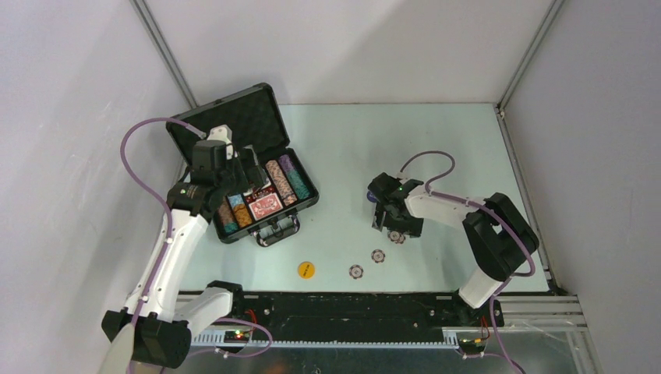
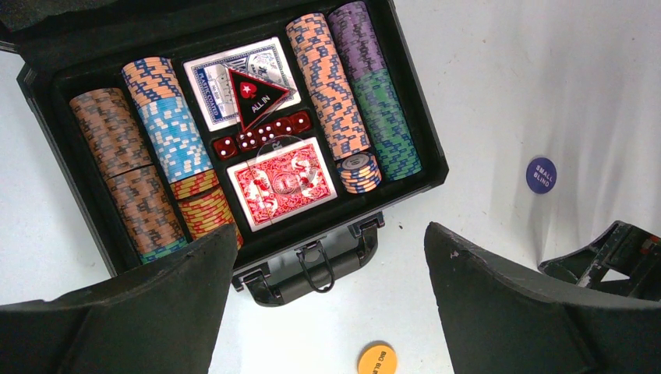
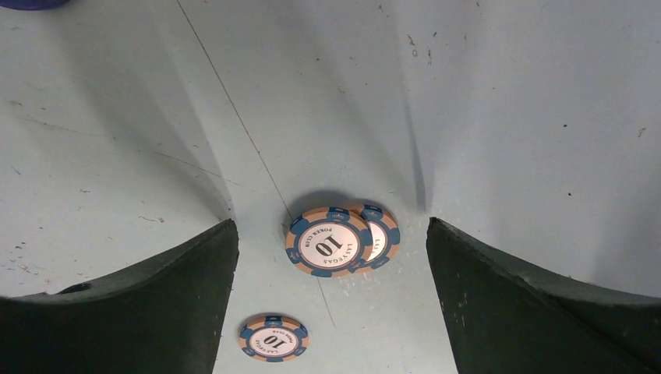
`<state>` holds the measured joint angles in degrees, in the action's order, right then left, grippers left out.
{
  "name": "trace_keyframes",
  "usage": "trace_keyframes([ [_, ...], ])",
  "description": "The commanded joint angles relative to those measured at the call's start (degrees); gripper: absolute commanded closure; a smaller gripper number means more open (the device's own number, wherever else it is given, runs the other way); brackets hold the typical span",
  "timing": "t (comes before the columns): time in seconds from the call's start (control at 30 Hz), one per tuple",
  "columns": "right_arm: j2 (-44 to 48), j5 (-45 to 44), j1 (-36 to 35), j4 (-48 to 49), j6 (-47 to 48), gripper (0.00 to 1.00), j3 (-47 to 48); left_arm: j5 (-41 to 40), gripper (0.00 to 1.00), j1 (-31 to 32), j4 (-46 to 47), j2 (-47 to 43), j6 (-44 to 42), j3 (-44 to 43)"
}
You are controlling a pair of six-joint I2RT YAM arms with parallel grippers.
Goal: Pack up texas hold em set
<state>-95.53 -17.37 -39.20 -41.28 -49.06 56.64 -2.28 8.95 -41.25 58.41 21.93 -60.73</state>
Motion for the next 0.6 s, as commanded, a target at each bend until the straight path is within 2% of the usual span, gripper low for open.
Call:
trace_keyframes([
  [0.0,0.5,-1.6,1.1,-0.3,-0.1,0.07,-3.3,0.6,0.06,-0.5,1.0,-0.1,-1.3,0.1],
  [0.57,7.1,-2.0,2.3,-1.3,-0.7,0.14,-8.2,0.7,0.06,-0.5,1.0,-0.2,-1.2,0.2],
])
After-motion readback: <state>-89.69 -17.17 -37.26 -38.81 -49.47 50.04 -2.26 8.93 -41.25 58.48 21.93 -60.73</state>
